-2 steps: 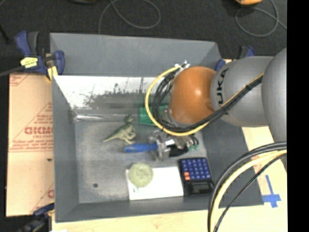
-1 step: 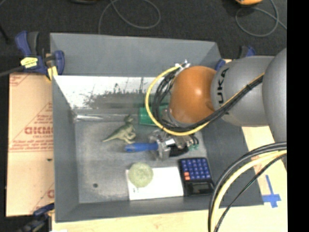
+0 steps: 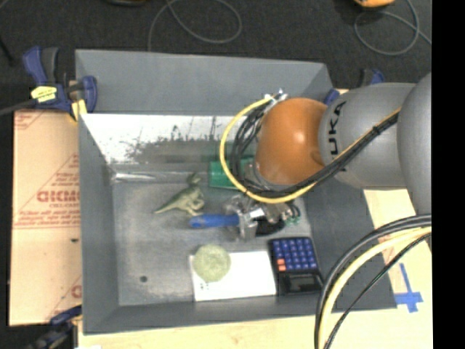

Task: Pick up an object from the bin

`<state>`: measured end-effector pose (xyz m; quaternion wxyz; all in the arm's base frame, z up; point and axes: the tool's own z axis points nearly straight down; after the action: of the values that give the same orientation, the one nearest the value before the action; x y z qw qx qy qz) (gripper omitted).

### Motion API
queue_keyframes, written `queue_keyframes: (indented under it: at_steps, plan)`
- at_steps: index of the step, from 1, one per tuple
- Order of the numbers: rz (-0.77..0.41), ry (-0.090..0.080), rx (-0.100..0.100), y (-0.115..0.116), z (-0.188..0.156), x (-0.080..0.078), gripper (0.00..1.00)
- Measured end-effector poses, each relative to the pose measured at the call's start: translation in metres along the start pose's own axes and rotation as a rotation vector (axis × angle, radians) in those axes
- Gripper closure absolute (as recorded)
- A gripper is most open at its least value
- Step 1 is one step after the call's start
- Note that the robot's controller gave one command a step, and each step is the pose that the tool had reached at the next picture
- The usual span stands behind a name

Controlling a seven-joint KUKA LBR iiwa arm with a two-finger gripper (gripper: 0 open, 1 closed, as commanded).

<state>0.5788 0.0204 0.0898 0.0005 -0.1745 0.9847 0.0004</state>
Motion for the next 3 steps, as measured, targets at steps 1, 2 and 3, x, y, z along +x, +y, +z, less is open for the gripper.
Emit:
queue_keyframes:
  at_steps: [1, 2, 3]
  plan:
    - [0.002, 0.0, 0.0, 0.0, -0.01, 0.0, 1.0]
    - [0.003, -0.004, 0.002, -0.001, -0.016, -0.001, 1.0]
    - [0.004, 0.002, 0.0, 0.0, -0.023, 0.0, 1.0]
